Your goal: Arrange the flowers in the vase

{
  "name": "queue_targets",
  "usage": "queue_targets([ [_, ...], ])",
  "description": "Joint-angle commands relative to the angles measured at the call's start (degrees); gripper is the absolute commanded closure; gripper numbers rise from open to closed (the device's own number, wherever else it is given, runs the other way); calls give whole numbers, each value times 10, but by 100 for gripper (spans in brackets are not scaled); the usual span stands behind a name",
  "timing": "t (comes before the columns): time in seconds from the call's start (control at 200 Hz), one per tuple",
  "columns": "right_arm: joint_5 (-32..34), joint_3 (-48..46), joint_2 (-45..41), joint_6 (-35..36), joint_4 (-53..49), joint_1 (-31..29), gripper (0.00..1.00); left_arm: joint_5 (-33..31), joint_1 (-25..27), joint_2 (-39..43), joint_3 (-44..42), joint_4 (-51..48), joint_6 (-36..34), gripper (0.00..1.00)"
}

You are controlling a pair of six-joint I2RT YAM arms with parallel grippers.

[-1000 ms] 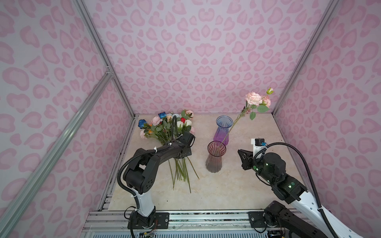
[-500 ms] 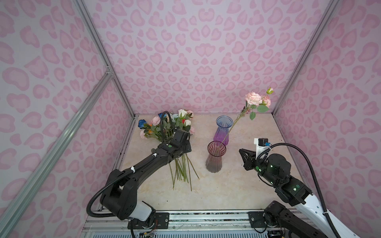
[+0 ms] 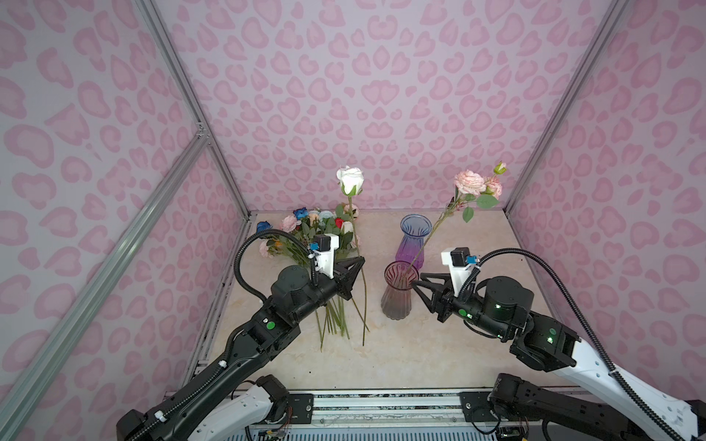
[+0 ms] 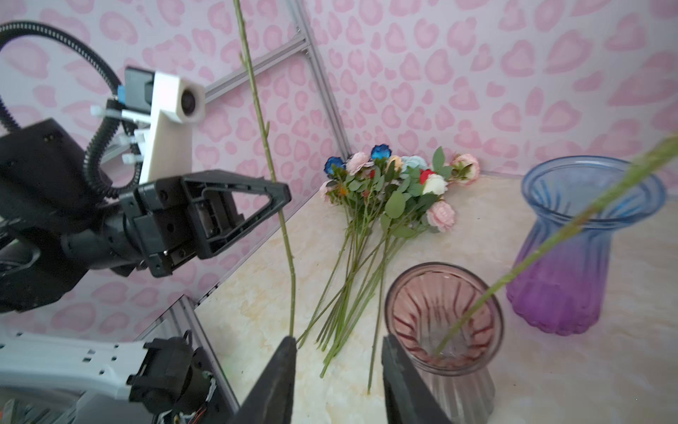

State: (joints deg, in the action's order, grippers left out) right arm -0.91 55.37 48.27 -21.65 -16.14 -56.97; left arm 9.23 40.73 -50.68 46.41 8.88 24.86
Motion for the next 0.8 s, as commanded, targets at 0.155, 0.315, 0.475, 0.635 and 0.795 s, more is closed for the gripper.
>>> queue_targets([
  [0.155, 16, 54, 93, 37, 16, -71, 56, 44, 24, -8, 11, 74, 6, 97],
  [0.315, 47, 61, 120, 51, 32, -71, 57, 49, 27, -5, 2, 87, 20, 97],
  [0.475, 63, 79, 151, 73, 35, -71, 62, 58, 29, -6, -1, 89, 37, 97],
  [0.635, 81, 99, 178, 94, 41, -68, 77, 61, 30, -3, -10, 93, 47, 97],
  [0.795, 69, 114, 194, 105, 46, -64, 96, 59, 30, 6, -14, 94, 48, 97],
])
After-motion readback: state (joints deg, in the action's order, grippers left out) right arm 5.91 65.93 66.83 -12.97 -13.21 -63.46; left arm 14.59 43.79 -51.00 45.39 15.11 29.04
